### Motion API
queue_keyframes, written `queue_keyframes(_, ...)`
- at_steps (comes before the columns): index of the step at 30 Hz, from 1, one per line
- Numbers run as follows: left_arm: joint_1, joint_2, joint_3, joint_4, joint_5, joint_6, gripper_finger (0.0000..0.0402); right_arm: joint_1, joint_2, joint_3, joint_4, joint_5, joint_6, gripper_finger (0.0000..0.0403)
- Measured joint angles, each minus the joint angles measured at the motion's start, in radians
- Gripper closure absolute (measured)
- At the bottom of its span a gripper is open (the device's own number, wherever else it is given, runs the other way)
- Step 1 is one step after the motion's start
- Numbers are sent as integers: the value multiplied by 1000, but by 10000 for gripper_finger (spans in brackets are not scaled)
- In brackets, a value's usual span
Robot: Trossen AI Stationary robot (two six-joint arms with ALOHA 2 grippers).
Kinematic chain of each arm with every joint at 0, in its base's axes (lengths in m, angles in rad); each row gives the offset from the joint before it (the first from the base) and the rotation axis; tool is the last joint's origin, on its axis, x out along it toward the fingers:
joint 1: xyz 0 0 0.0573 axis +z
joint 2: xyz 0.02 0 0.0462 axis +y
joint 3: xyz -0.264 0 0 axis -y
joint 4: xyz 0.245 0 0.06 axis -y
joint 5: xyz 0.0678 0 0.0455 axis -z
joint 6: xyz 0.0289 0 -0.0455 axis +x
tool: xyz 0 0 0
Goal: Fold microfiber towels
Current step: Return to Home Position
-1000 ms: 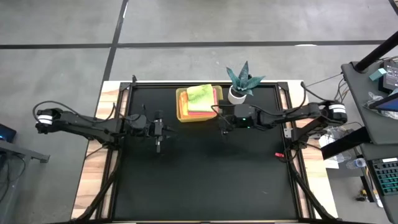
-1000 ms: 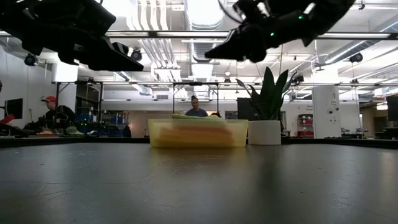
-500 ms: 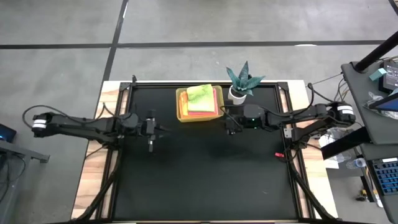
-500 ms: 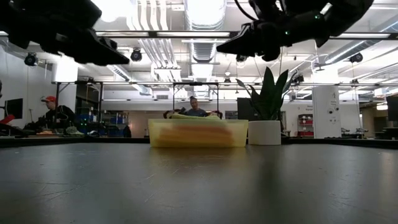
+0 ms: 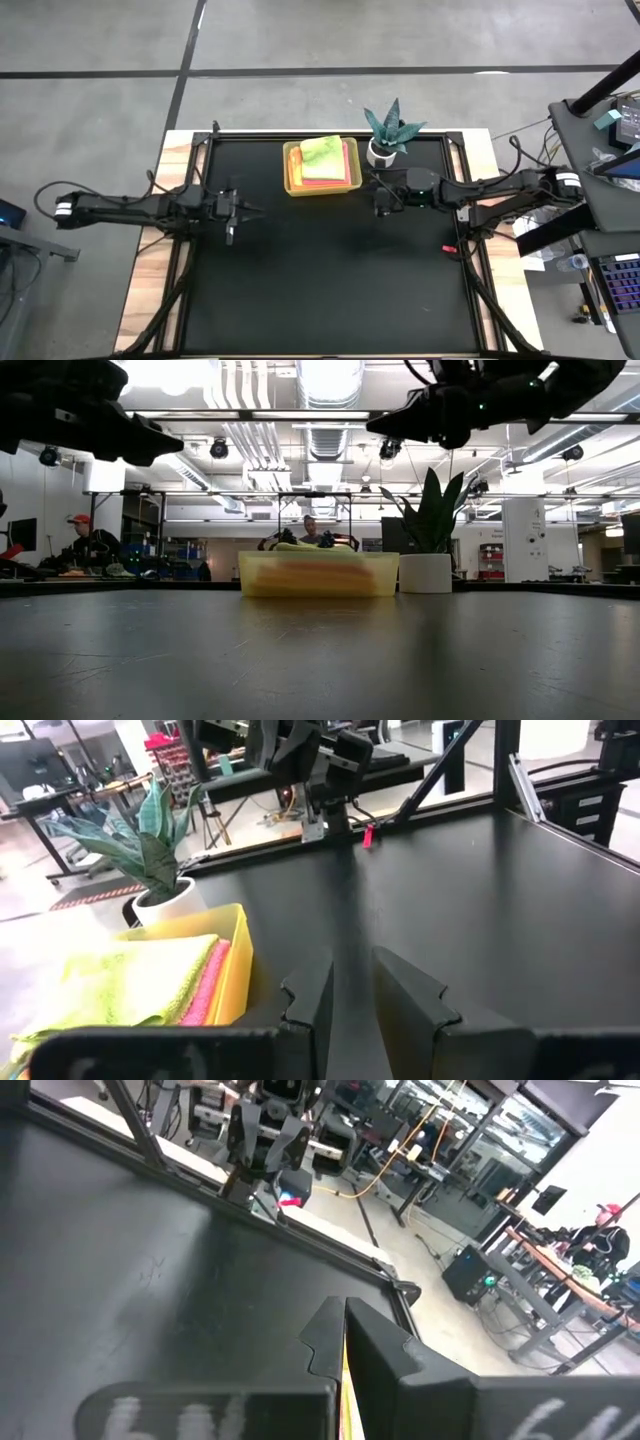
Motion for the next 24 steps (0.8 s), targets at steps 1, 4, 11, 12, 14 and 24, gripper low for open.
queue_keyframes(1, 0, -9, -5, 0, 0, 0, 343, 0, -11, -7, 2, 0, 0, 394)
queue_keyframes(4, 0, -35, -12, -2, 0, 0, 343, 0, -50, -32, 1, 0, 4, 394)
queue_keyframes(11, 0, -73, -15, -28, 0, 1, 343, 0, -162, -101, -1, 0, 32, 394)
queue_keyframes(12, 0, -75, -16, -27, 0, 1, 343, 0, -179, -112, -2, 0, 33, 394)
queue_keyframes(14, 0, -79, -17, -26, 0, 1, 343, 0, -217, -135, -2, 0, 42, 394)
queue_keyframes(24, 0, -97, -39, -28, 2, 1, 343, -2, -417, -248, -3, 1, 73, 394)
